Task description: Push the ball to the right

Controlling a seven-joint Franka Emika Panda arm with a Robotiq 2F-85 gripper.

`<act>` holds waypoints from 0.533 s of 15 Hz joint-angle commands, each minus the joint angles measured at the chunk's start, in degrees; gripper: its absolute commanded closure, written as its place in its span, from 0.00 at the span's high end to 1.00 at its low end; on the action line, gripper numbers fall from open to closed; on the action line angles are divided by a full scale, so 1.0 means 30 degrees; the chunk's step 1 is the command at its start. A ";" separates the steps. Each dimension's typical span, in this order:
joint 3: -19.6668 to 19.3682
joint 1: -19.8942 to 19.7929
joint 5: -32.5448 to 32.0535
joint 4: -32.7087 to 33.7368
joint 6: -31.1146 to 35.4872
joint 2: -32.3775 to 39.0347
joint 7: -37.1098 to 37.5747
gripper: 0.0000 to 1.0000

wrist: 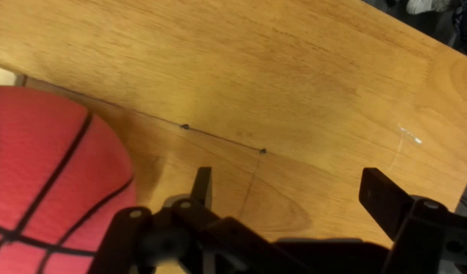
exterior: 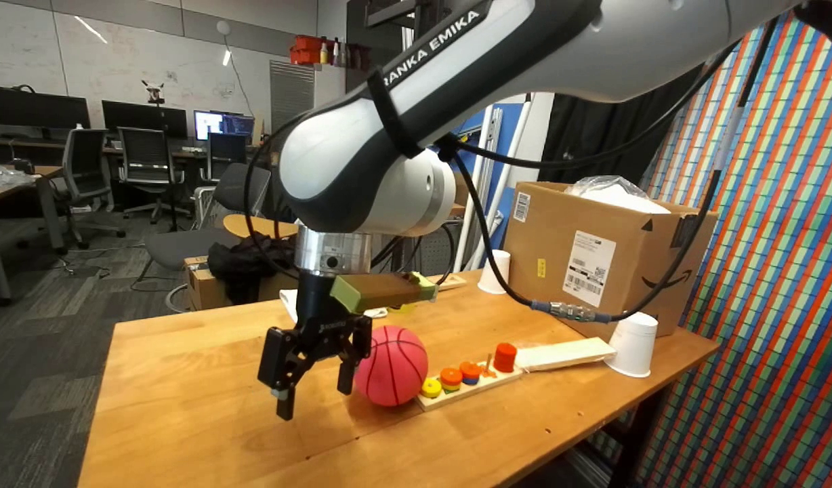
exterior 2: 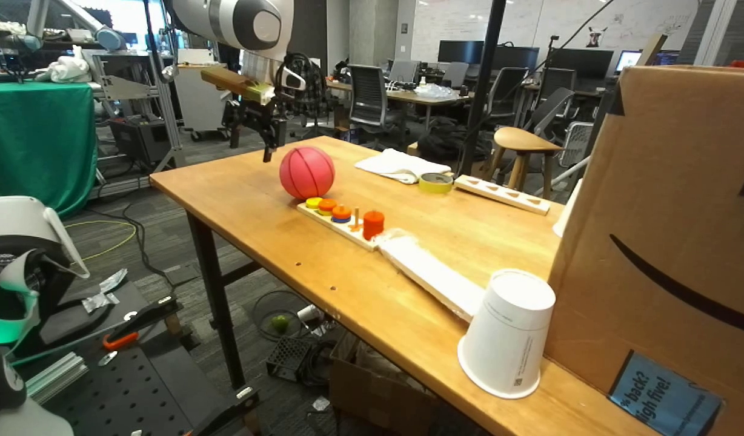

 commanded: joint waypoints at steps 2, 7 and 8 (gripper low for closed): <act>-0.1312 -0.0582 -0.2454 0.0549 -0.1144 0.0069 0.0115 1.00; -0.3224 -0.1564 -0.6142 0.1080 -0.1098 -0.1550 0.0817 1.00; -0.3635 -0.1780 -0.7116 0.1164 -0.1076 -0.2062 0.1114 1.00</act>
